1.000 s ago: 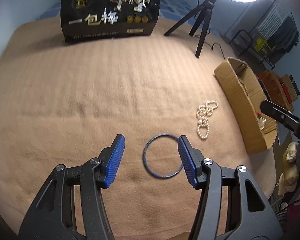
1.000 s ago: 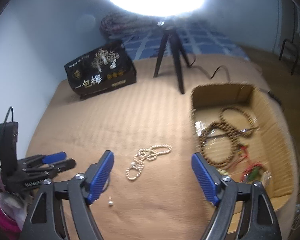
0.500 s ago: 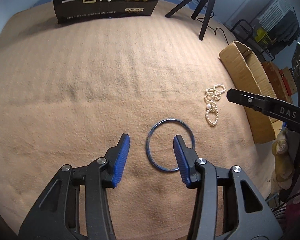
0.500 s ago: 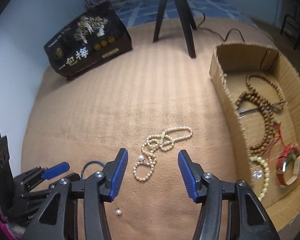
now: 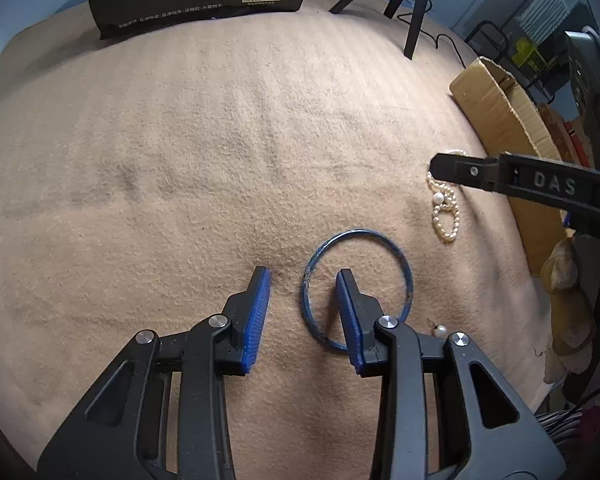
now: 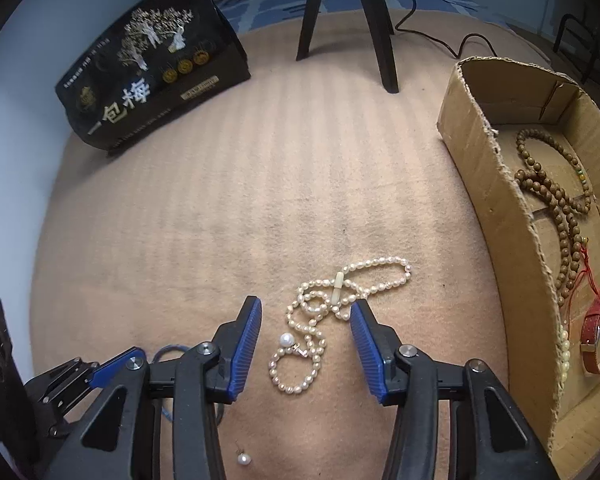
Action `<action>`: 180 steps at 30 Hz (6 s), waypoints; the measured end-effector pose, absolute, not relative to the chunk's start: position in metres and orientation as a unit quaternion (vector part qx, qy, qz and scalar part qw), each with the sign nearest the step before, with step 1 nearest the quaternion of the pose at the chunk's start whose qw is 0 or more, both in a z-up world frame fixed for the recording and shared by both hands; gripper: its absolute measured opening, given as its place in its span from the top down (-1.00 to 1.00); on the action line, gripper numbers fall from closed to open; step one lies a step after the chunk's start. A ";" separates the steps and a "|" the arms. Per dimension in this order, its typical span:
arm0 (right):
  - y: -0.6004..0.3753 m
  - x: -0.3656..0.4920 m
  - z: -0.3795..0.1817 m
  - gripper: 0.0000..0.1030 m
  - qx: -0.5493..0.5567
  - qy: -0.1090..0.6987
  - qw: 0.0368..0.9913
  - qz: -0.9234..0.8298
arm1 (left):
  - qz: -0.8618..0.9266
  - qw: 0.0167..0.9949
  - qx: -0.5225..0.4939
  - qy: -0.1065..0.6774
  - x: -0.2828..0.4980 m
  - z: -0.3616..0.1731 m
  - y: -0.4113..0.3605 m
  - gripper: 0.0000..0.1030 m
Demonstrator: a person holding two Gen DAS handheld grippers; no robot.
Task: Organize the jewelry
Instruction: 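Move the left tool to the blue bangle while the right tool approaches the pearl necklace, then close the left tool on the blue bangle while the right tool grasps the pearl necklace, then lift the bangle and pearl necklace and carry both over the cardboard box, then open both tools to drop the bangle and pearl necklace into the box, then move both tools toward the two pearl earrings on the blanket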
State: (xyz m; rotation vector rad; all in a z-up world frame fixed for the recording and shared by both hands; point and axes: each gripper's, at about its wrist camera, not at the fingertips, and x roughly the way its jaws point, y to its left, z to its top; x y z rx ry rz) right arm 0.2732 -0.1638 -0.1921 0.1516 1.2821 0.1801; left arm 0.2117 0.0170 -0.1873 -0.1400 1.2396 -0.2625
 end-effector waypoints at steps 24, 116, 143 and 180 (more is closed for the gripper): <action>-0.163 0.294 -0.203 0.31 0.053 0.605 0.793 0.054 | -0.116 0.814 -0.043 0.567 0.217 -0.192 0.016 0.86; -0.379 0.217 -0.044 0.91 0.109 0.415 0.903 -0.020 | -0.312 0.833 -0.112 0.443 0.213 -0.064 -0.203 0.98; -0.388 0.227 -0.073 -0.22 0.094 0.445 0.889 -0.050 | -0.285 0.829 -0.066 0.476 0.217 -0.095 -0.211 0.44; -0.288 0.178 -0.037 -0.99 0.020 0.387 0.918 0.084 | -0.177 0.876 -0.026 0.448 0.140 -0.071 -0.045 0.16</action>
